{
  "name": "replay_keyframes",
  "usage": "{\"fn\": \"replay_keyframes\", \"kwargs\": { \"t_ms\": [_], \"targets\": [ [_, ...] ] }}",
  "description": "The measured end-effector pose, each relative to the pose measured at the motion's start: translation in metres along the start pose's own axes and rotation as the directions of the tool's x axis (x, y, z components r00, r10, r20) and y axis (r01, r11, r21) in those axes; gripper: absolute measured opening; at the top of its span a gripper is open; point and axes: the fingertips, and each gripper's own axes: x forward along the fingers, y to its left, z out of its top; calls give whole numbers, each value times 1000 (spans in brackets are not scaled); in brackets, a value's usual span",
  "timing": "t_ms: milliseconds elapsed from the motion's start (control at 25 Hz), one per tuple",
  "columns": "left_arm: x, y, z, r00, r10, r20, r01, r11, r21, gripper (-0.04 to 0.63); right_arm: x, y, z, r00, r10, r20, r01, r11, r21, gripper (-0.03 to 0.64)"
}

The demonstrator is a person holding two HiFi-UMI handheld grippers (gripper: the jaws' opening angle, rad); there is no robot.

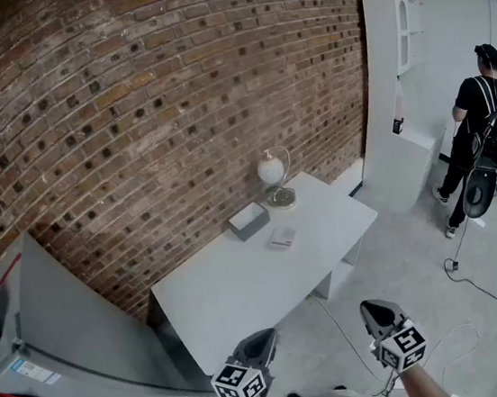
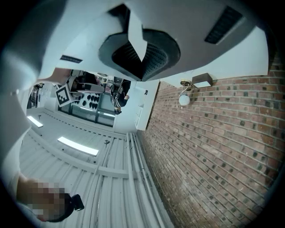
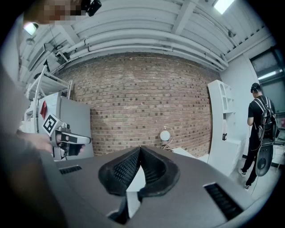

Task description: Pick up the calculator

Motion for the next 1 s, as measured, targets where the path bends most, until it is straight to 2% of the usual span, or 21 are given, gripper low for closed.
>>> {"fn": "replay_keyframes", "kwargs": {
  "t_ms": [880, 1000],
  "targets": [
    [7, 5, -6, 1000, 4, -7, -5, 1000, -16, 14, 4, -2, -13, 1000, -19, -21, 20, 999, 33, 12],
    [8, 9, -8, 1000, 10, -14, -10, 1000, -26, 60, 4, -2, -15, 999, -23, -24, 24, 999, 32, 11]
  ]
}}
